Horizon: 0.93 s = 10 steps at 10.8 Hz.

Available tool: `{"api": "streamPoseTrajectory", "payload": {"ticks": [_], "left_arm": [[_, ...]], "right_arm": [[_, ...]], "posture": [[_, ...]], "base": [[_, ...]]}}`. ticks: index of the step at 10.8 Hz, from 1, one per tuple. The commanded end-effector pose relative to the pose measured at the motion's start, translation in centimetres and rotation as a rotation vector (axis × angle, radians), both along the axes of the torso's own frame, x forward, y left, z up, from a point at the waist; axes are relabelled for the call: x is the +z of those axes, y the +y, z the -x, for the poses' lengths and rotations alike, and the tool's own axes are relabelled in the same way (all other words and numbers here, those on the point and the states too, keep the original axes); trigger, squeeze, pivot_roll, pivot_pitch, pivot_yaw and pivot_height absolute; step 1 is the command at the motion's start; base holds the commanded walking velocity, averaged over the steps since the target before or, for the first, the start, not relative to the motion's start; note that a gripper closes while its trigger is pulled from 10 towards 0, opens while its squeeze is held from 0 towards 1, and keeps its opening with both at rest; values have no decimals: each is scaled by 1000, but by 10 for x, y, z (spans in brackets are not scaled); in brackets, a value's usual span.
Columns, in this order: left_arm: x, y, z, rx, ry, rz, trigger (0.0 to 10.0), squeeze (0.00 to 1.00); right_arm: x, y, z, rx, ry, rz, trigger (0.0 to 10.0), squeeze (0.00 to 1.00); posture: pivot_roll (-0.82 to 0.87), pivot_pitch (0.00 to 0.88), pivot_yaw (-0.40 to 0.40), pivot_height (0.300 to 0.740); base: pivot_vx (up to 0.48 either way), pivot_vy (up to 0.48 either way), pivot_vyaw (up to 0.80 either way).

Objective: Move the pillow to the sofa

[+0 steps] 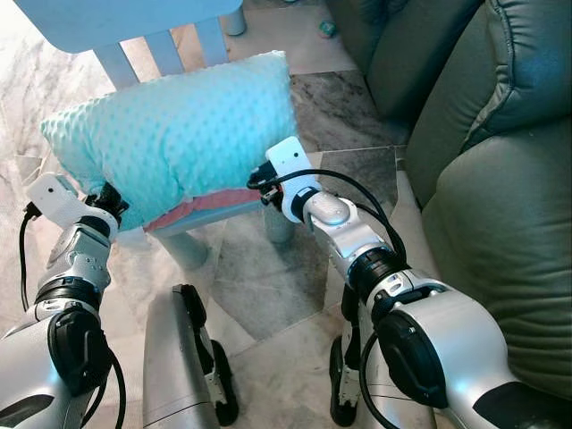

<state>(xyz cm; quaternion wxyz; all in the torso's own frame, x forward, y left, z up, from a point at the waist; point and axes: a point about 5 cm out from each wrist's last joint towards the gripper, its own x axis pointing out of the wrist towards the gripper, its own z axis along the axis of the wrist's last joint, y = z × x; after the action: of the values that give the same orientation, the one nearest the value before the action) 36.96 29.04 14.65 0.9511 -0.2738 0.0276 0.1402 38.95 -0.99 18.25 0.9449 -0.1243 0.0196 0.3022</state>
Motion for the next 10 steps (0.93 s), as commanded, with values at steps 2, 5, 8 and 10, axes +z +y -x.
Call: {"api": "streamPoseTrajectory", "payload": {"ticks": [2, 5, 8, 10], "left_arm": [[-15, 1, 7, -6, 51, -8, 0, 0], [-16, 2, 8, -2, 53, -15, 0, 0], [-16, 3, 8, 2, 55, -25, 0, 0], [-16, 2, 8, -1, 52, -33, 0, 0]], "right_arm": [[-12, 7, 6, 31, 32, 9, 0, 0], [-13, 7, 7, 30, 34, 12, 0, 0], [-13, 6, 6, 27, 31, 14, 0, 0], [-13, 4, 6, 15, 24, 17, 0, 0]], "posture": [[-88, 456, 16, 501], [-88, 458, 17, 501], [-86, 460, 20, 501], [-82, 462, 21, 501]], "base": [[0, 0, 0], [0, 0, 0], [0, 0, 0], [0, 0, 0]]}}
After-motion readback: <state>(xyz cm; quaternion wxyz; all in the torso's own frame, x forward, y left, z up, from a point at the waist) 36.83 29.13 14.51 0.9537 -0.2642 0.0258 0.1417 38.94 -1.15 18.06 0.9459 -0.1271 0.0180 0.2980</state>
